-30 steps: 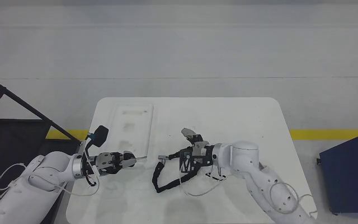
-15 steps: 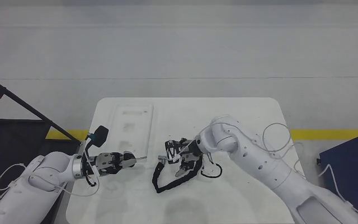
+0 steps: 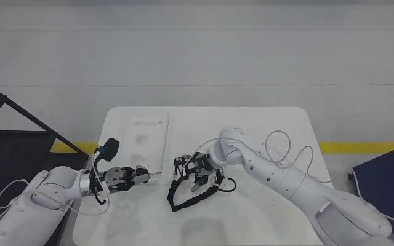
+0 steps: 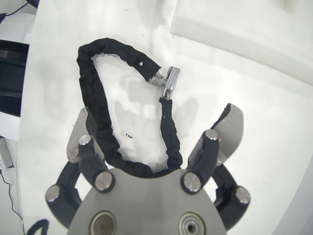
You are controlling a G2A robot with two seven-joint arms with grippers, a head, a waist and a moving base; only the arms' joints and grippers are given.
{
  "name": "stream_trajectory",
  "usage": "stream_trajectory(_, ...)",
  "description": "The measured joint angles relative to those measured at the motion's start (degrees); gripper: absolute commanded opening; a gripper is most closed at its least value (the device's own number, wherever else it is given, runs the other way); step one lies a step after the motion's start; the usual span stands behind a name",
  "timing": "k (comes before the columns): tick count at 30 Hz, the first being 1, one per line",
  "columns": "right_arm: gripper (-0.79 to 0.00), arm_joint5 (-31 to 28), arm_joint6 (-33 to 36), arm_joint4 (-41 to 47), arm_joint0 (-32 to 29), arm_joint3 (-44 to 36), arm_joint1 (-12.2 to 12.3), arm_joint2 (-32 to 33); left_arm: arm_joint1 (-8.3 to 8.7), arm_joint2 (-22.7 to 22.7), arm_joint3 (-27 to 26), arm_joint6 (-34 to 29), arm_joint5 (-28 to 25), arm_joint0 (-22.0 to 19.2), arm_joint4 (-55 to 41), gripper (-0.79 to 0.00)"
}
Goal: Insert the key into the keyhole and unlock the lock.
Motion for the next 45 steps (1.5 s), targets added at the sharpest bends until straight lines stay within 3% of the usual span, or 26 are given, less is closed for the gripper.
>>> stream_trajectory(2,-0.049,0.05,-1.56,-1.57,0.00,1.46,-0.58,-0.55,0.00,0.00,0.00,0.00,0.00,0.00,0.00,-0.785)
stream_trajectory(3,-0.311,-0.02,-2.55,-2.27,0.02,2.35,-0.96,-0.84,0.00,0.00,0.00,0.00,0.00,0.00,0.00,-0.785)
stream_trajectory(4,-0.425,-0.17,-3.23,-2.72,0.08,2.96,-1.22,-1.02,0.00,0.00,0.00,0.00,0.00,0.00,0.00,-0.785)
stream_trajectory(7,-0.508,-0.45,-4.90,-4.17,0.30,4.79,-2.03,-1.57,0.00,0.00,0.00,0.00,0.00,0.00,0.00,-0.785)
stream_trajectory(10,-0.536,-0.38,-5.90,-5.45,0.57,6.35,-2.81,-2.03,0.00,0.00,0.00,0.00,0.00,0.00,0.00,-0.785)
stream_trajectory(16,-0.499,-0.40,-7.62,-6.75,1.00,8.96,-4.12,-2.43,0.00,0.00,0.00,0.00,0.00,0.00,0.00,-0.785)
stream_trajectory(31,-0.526,-0.93,-10.32,-9.66,1.48,14.30,-6.56,-2.86,0.00,0.00,0.00,0.00,0.00,0.00,0.00,-0.785)
stream_trajectory(37,-0.588,-0.80,-11.37,-11.37,1.27,15.84,-7.09,-2.82,0.00,0.00,0.00,0.00,0.00,0.00,0.00,-0.785)
stream_trajectory(42,-0.714,-0.93,-12.06,-12.63,1.00,16.90,-7.43,-2.74,0.00,0.00,0.00,0.00,0.00,0.00,0.00,-0.785)
stream_trajectory(43,-0.779,-0.93,-12.17,-12.84,0.97,17.05,-7.48,-2.71,0.00,0.00,0.00,0.00,0.00,0.00,0.00,-0.785)
stream_trajectory(45,-0.785,-0.91,-12.32,-13.40,0.92,17.36,-7.58,-2.63,0.00,0.00,0.00,0.00,0.00,0.00,0.00,-0.785)
